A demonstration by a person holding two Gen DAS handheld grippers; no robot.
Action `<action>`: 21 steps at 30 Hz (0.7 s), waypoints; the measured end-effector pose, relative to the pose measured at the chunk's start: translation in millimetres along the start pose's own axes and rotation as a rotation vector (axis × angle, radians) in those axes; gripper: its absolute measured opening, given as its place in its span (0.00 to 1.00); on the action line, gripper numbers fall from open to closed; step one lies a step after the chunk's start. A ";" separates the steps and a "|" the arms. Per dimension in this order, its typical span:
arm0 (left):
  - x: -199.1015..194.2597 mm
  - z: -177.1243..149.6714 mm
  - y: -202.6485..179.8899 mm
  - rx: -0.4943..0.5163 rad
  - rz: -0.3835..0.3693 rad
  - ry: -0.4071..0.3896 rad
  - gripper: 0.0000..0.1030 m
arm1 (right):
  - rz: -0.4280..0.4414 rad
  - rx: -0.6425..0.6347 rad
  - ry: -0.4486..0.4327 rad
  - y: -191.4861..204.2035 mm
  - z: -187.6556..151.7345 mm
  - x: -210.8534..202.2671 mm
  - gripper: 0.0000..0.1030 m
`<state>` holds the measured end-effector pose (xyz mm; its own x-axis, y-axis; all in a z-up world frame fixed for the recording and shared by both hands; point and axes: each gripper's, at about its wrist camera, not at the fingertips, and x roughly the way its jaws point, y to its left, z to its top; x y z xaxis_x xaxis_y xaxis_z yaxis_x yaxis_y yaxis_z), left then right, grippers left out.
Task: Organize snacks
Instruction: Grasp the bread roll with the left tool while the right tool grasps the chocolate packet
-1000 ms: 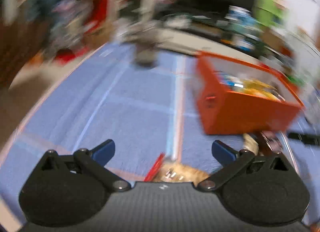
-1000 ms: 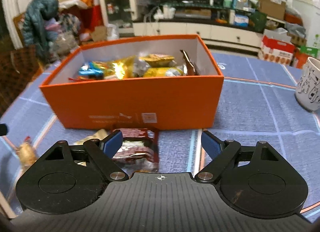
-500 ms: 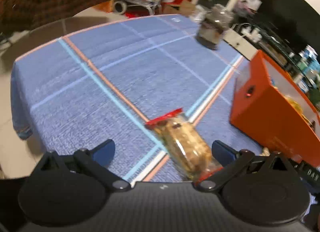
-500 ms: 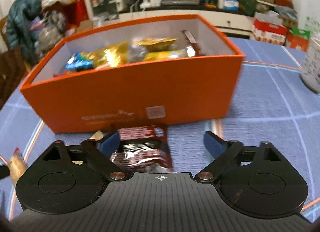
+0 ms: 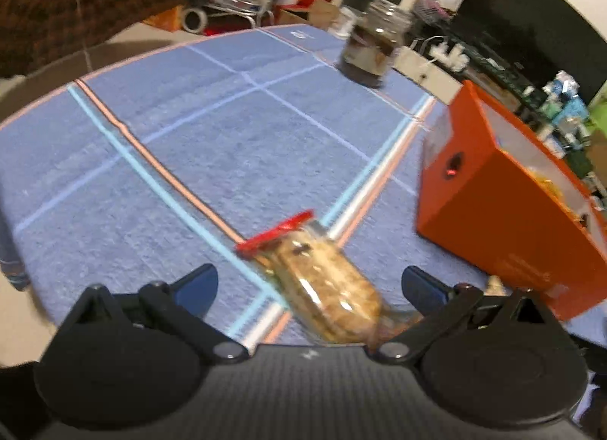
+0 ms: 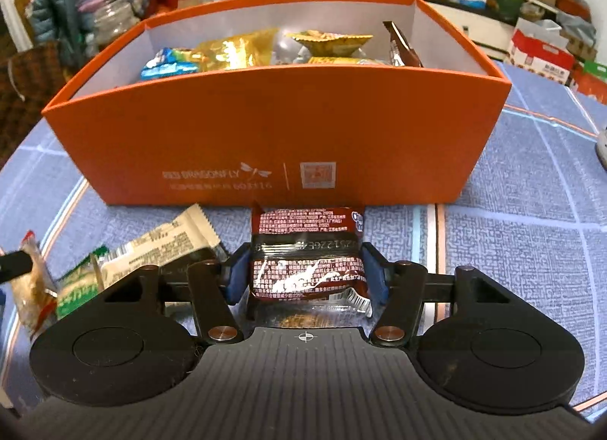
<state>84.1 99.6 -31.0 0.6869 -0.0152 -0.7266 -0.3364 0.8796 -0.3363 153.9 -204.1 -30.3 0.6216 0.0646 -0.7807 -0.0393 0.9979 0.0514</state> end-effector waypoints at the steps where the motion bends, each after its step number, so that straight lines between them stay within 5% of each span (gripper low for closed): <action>1: 0.4 -0.8 -1.6 0.007 -0.009 0.001 0.99 | -0.004 -0.012 0.001 0.8 -1.6 -1.1 0.48; 5: 7.6 -0.6 -9.2 0.083 -0.054 0.000 0.99 | -0.016 -0.047 -0.001 1.7 -5.4 -3.8 0.50; 11: 21.9 6.7 -21.3 0.325 -0.119 -0.023 0.99 | -0.014 -0.050 0.000 -5.5 -6.5 -4.7 0.56; 15: 14.2 19.6 -21.1 0.324 -0.229 -0.064 0.99 | -0.010 -0.052 0.003 -10.0 -7.0 -4.8 0.61; 21: 16.4 8.5 -20.1 0.318 -0.047 -0.018 0.99 | -0.008 -0.050 0.001 -15.1 -7.7 -6.0 0.61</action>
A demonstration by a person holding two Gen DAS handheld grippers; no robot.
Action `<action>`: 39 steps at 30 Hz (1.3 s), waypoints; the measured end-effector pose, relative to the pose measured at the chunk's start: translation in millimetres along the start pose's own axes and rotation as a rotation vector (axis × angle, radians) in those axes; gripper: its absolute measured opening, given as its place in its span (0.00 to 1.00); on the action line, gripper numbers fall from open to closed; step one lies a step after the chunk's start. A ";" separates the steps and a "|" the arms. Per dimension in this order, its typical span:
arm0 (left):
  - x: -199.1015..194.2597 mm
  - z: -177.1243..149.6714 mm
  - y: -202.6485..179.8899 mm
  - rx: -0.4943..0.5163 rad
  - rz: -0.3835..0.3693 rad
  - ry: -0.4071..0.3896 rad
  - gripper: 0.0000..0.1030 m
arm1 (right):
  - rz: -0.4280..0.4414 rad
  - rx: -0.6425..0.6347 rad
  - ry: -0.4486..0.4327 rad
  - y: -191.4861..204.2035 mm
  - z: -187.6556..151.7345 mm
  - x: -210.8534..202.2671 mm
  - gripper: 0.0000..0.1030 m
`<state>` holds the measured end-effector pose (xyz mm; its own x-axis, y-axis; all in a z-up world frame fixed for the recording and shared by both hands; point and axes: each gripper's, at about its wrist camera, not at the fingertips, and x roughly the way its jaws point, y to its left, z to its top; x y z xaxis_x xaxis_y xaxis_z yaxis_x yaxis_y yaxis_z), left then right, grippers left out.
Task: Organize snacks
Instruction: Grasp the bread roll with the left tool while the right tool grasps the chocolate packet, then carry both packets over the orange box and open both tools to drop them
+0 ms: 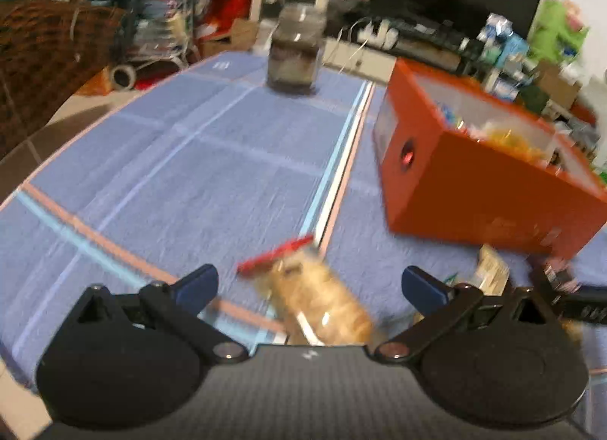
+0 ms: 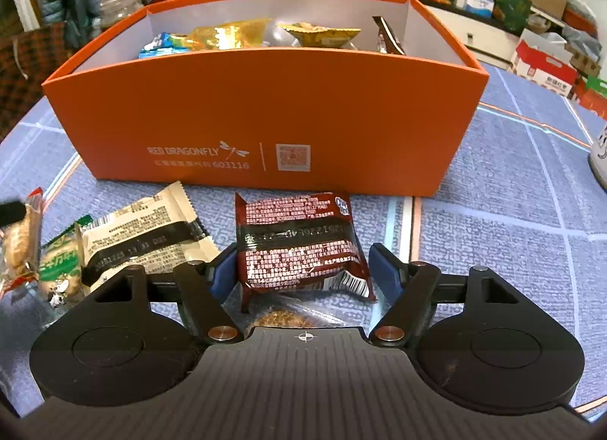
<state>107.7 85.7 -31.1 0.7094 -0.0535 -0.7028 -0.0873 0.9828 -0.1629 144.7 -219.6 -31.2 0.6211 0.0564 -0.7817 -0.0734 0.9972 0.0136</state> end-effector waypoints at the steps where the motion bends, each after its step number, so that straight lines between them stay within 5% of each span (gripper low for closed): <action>1: 2.9 -3.1 0.1 -0.006 -0.002 0.019 0.99 | 0.000 0.000 -0.001 -0.4 0.2 0.1 0.61; 6: 9.2 -4.7 -1.0 -0.038 -0.032 0.032 0.98 | -0.004 -0.001 -0.003 1.0 0.7 0.9 0.62; 10: 3.5 -5.5 -1.2 -0.019 -0.041 0.023 0.59 | -0.005 0.002 -0.001 1.8 1.0 0.7 0.59; 13: 1.1 -4.0 0.2 -0.029 -0.073 0.034 0.47 | -0.003 -0.002 0.004 4.1 1.9 -0.6 0.52; 18: -3.0 -3.2 -6.5 0.010 -0.119 0.052 0.41 | -0.007 -0.007 -0.001 6.4 2.9 -5.7 0.35; 39: -34.5 5.4 -24.6 0.173 -0.074 -0.072 0.37 | 0.006 -0.124 -0.108 31.5 1.8 -44.5 0.34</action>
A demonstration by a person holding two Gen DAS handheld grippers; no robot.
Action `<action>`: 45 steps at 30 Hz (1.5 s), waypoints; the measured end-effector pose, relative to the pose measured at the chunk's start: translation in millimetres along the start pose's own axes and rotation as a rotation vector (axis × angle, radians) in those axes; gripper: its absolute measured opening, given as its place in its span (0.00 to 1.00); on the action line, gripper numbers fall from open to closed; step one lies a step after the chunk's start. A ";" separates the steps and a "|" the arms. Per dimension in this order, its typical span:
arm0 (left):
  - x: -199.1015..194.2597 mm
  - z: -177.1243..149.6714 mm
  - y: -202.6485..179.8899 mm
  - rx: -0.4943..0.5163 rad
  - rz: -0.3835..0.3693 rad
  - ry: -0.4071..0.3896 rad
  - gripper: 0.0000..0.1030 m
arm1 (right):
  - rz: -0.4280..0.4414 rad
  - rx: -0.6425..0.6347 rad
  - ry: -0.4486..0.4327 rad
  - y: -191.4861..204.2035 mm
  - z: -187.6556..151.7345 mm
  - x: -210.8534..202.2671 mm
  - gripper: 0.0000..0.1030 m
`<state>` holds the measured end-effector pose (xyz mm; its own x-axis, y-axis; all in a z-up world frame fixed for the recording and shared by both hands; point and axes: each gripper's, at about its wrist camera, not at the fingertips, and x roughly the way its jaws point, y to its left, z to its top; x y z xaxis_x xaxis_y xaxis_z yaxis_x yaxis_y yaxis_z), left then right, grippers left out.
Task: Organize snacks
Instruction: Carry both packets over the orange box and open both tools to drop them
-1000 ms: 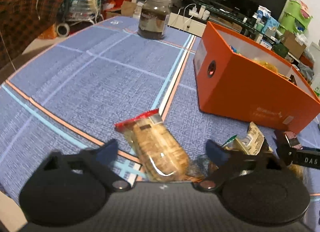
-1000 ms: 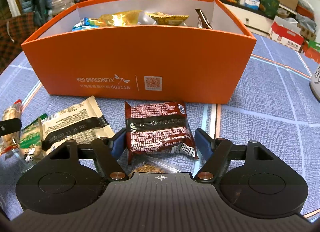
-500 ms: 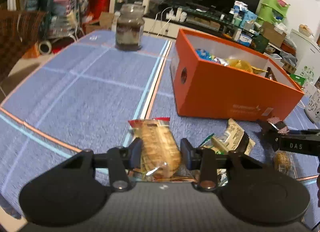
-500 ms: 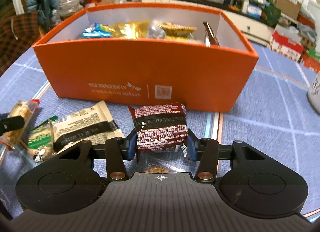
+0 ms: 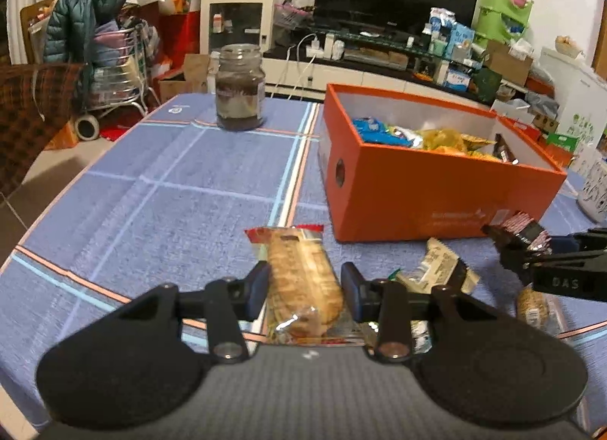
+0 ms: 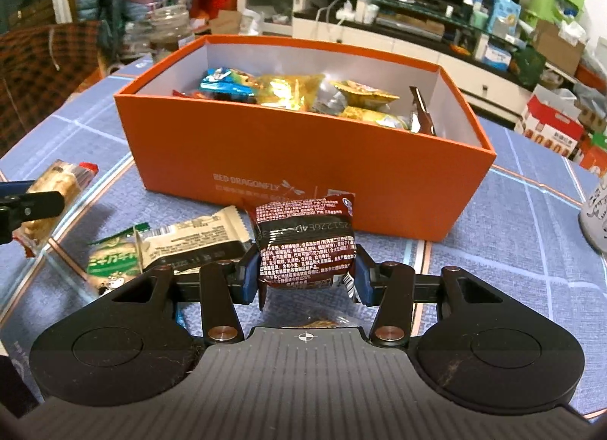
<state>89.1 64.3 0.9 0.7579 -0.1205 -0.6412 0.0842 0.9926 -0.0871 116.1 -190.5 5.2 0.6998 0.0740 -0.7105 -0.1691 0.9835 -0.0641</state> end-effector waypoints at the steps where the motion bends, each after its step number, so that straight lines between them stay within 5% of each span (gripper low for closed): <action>1: 1.6 -0.2 1.1 0.001 0.010 0.004 0.37 | 0.000 0.000 0.001 0.0 0.2 0.6 0.34; 34: -11.1 13.6 1.9 0.063 0.084 -0.074 0.36 | 0.017 -0.015 -0.050 3.2 2.1 -24.1 0.34; 40: -35.7 38.5 -1.5 0.041 0.034 -0.134 0.36 | 0.050 0.027 -0.149 -4.9 14.9 -66.3 0.34; 45: -41.0 90.7 -12.9 0.034 -0.027 -0.207 0.36 | 0.061 0.094 -0.222 -26.9 50.6 -81.9 0.34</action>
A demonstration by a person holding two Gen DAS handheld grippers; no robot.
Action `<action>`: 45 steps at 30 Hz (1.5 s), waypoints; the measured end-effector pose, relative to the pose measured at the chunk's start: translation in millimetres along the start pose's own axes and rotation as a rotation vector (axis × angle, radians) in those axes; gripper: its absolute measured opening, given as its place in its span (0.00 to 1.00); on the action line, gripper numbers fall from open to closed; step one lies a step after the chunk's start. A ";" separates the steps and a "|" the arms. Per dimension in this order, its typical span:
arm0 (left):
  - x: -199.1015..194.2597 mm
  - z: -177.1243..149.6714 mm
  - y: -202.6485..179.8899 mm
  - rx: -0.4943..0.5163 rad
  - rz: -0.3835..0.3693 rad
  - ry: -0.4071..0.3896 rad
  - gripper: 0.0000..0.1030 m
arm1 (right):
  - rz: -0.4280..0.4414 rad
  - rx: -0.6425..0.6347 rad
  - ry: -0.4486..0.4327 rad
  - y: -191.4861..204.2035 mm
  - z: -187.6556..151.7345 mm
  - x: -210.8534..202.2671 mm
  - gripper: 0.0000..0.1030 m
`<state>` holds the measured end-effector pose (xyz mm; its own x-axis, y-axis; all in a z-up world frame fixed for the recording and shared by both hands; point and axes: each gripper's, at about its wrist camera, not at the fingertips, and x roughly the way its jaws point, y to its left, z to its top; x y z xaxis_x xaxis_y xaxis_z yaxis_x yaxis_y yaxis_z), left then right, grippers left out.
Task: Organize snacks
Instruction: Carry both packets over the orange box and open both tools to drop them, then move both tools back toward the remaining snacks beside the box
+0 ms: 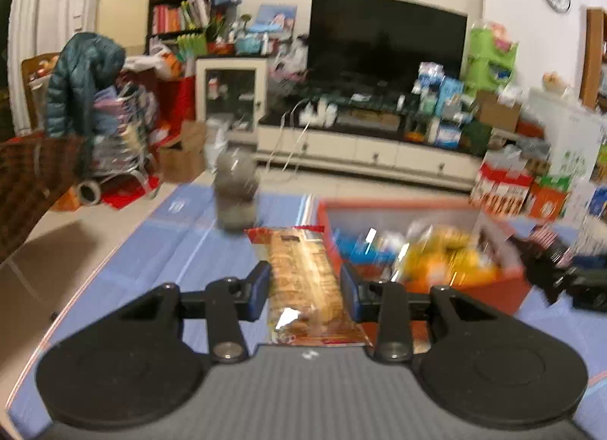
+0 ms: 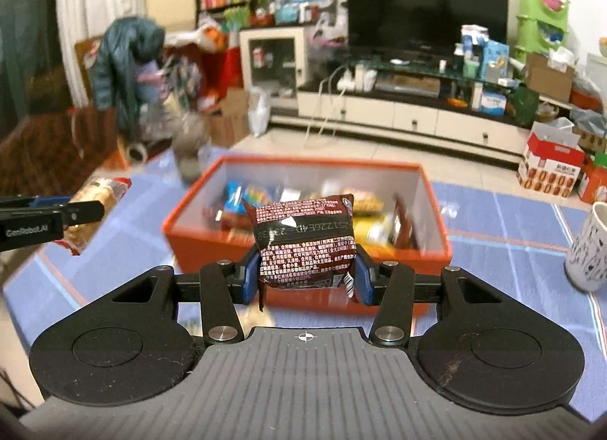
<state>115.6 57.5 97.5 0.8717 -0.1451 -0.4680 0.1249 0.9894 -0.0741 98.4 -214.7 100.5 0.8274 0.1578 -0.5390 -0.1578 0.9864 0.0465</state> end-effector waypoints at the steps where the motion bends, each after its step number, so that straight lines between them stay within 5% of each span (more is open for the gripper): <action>1: 5.6 10.7 -6.9 0.014 -0.009 -0.015 0.36 | -0.010 -0.002 -0.012 -2.9 9.8 4.5 0.34; 4: 40.0 41.6 -29.6 0.025 -0.051 -0.019 0.36 | -0.031 0.007 -0.012 -11.1 41.1 32.3 0.34; 6: 79.5 53.2 -42.4 0.028 -0.094 0.042 0.50 | -0.024 0.025 0.006 -16.2 58.8 57.5 0.38; 7: 90.2 54.0 -44.8 0.022 -0.099 0.070 0.65 | -0.025 0.039 0.026 -19.2 65.2 70.0 0.40; 8: 94.7 53.5 -45.7 0.009 -0.091 0.099 0.66 | -0.037 0.056 0.051 -21.5 69.2 77.0 0.42; 10: 77.5 46.0 -42.2 0.019 -0.137 0.064 0.72 | -0.043 0.090 0.022 -26.9 68.6 58.5 0.42; 13: 36.8 14.2 -26.9 0.053 -0.154 -0.009 0.99 | -0.053 0.070 -0.049 -28.0 44.2 12.1 0.66; 18: 3.4 -53.6 8.7 -0.026 -0.116 0.062 0.99 | -0.106 0.066 -0.015 -31.2 -37.2 -29.4 0.65; 21: 6.1 -75.0 25.4 -0.094 -0.074 0.117 0.99 | -0.106 0.116 0.103 -30.8 -76.2 -16.6 0.56; 24: 9.2 -84.9 26.9 -0.111 -0.061 0.164 0.99 | -0.097 0.047 0.127 -16.1 -88.0 -5.4 0.54; 29: 12.5 -90.3 -0.8 0.080 -0.211 0.187 0.99 | -0.093 0.055 0.168 -16.4 -91.2 15.0 0.61; 32: 17.7 -99.2 -17.4 0.207 -0.176 0.196 0.99 | -0.100 0.066 0.219 -21.2 -99.2 27.7 0.62; 34: 20.4 -103.2 -20.1 0.174 -0.177 0.212 0.99 | -0.111 0.070 0.223 -24.1 -101.8 28.7 0.64; 37: 24.7 -100.3 -26.7 0.185 -0.275 0.212 0.99 | -0.105 0.087 0.222 -27.4 -101.3 27.9 0.70; 42: 26.1 -108.7 -41.8 0.490 -0.323 0.229 0.99 | -0.103 0.095 0.227 -34.8 -101.9 23.9 0.70; 45: 33.0 -112.4 -30.4 0.425 -0.307 0.292 0.99 | -0.117 0.115 0.232 -42.0 -101.4 23.0 0.70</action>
<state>87.4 22.0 -14.7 0.6072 -0.3612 -0.7077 0.5815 0.8090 0.0860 69.3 -257.2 0.9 0.6891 0.0411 -0.7235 0.0042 0.9981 0.0607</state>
